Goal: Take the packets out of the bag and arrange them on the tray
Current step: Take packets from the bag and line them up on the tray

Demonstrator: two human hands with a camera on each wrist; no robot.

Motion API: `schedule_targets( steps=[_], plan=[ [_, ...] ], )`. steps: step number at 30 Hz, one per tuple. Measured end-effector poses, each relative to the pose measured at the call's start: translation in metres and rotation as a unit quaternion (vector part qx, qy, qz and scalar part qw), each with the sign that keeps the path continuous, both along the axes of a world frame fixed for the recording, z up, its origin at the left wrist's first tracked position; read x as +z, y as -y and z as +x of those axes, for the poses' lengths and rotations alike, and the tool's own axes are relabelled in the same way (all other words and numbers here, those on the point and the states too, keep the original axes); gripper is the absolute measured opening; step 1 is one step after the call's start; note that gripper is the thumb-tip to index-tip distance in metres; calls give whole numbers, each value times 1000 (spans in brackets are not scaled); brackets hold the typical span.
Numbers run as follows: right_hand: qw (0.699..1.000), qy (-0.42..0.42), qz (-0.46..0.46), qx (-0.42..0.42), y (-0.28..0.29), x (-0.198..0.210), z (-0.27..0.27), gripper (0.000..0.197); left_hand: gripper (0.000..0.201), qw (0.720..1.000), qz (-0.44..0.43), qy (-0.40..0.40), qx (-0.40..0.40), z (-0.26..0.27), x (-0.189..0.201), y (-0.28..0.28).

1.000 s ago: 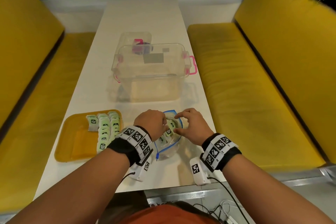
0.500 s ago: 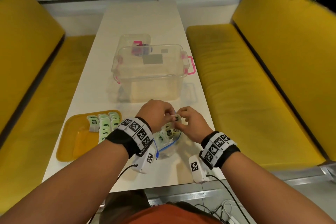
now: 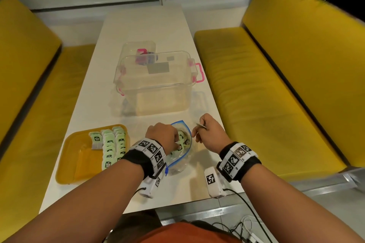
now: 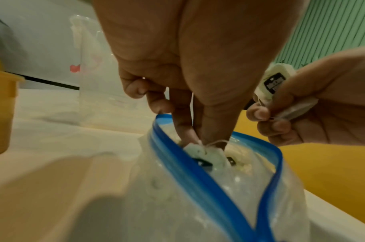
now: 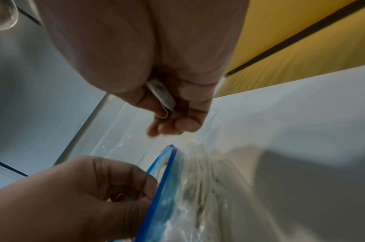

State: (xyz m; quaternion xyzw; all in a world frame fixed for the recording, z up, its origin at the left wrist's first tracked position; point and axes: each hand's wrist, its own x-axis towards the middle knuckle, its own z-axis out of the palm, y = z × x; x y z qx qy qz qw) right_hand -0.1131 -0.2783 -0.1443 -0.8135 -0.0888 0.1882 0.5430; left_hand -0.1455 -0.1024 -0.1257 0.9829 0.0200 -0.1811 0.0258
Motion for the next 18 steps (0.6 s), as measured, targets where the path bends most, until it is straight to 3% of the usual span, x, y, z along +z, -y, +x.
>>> schedule_targets(
  steps=[4,12,18],
  plan=[
    [999,6,-35,15,-2,0,-4,27,15,1000,-4,17,-9,-2,1,0],
    [996,64,34,48,-13,8,-8,14,8,971,-207,118,22,-12,48,-19],
    [991,47,105,68,-41,25,-9,13,11,963,-202,179,8,-20,91,-35]
  ],
)
